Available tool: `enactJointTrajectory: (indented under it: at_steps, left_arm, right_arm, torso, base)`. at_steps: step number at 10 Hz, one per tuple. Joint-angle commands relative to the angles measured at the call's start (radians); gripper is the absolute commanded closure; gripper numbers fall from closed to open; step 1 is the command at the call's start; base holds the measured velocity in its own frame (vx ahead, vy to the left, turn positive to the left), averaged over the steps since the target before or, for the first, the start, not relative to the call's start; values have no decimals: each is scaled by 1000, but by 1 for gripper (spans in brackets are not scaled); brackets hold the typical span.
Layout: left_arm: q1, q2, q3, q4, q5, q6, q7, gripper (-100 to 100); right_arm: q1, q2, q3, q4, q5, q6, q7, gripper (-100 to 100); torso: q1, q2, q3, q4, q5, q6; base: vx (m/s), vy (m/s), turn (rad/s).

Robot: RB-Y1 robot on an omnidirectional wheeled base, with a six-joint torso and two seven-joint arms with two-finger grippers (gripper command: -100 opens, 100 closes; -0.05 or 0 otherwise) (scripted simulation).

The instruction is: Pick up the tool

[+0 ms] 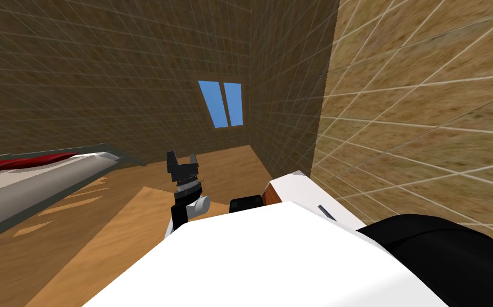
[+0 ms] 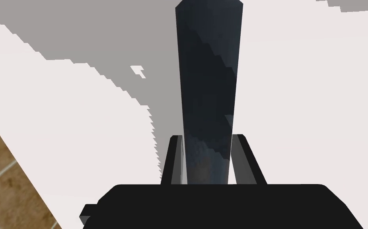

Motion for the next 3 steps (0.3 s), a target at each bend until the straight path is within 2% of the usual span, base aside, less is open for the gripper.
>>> enactJointTrajectory:
  at_steps: [1, 2, 3]
  left_arm:
    - [0, 0, 0, 0, 0, 0, 0, 0]
    - [0, 0, 0, 0, 0, 0, 0, 0]
    - [0, 0, 0, 0, 0, 0, 0, 0]
  right_arm:
    - [12, -1, -3, -6, -10, 1, 46, 100]
    - [12, -1, -2, -4, -8, -2, 28, 100]
    - [13, -2, -2, -6, -8, 0, 34, 0]
  torso:
    - [0, 0, 0, 0, 0, 0]
    - [0, 0, 0, 0, 0, -2]
    - [0, 2, 1, 1, 0, -3]
  base:
    - [106, -5, -131]
    - [38, 1, -11]
    - [7, 1, 5]
